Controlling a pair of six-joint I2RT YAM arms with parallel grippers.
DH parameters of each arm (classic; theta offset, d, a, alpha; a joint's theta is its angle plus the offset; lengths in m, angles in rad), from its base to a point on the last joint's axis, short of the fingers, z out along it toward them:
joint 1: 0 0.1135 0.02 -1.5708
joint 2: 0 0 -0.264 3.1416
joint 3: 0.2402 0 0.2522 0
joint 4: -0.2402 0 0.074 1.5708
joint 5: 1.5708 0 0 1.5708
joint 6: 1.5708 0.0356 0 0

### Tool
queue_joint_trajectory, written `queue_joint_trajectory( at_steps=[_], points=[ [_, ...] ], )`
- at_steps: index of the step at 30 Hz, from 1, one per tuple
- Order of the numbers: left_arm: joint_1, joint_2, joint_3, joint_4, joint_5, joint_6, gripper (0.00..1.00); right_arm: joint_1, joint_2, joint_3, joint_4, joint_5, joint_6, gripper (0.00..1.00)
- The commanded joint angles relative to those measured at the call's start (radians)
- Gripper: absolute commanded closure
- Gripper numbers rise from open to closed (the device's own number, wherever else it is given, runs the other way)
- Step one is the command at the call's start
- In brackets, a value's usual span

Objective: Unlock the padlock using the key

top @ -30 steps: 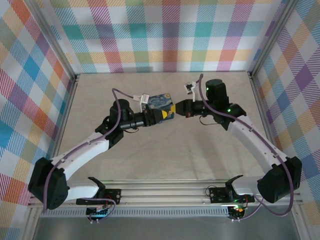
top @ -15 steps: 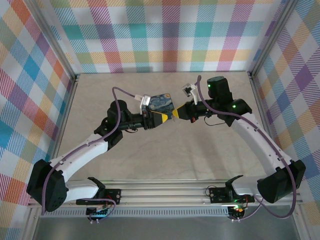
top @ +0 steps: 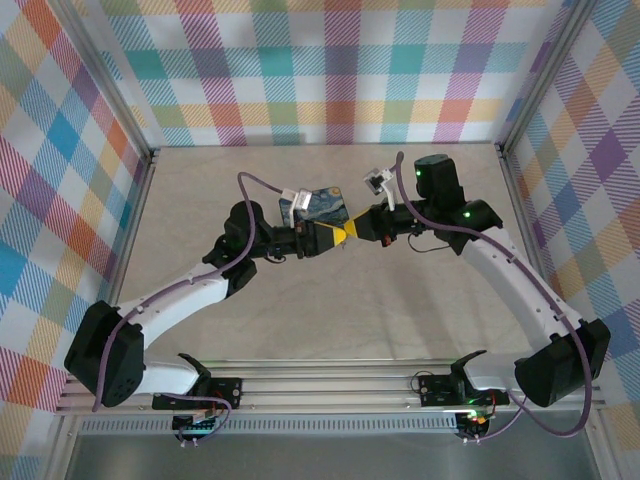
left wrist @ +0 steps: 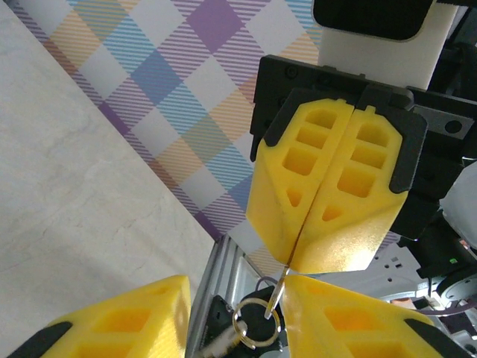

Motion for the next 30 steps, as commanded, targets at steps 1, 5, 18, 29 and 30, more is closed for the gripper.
queue_joint_trajectory(
  at_steps=[1,5,18,29,30],
  points=[
    [-0.012,0.006,0.020,0.053,0.024,-0.005,0.65,0.002,-0.030,-0.011,0.038,-0.011,0.001,1.00],
    [-0.011,0.002,0.016,0.051,0.017,-0.006,0.67,0.002,-0.043,-0.026,0.059,0.037,0.018,1.00],
    [-0.013,0.002,0.010,0.127,0.024,-0.062,0.68,0.002,-0.072,-0.113,0.208,0.045,0.125,1.00],
    [-0.013,0.025,-0.003,0.131,0.023,-0.066,0.70,0.001,-0.075,-0.117,0.245,0.050,0.159,1.00],
    [-0.013,0.024,-0.004,0.134,0.022,-0.066,0.70,0.001,-0.075,-0.117,0.243,0.052,0.159,1.00]
  ],
)
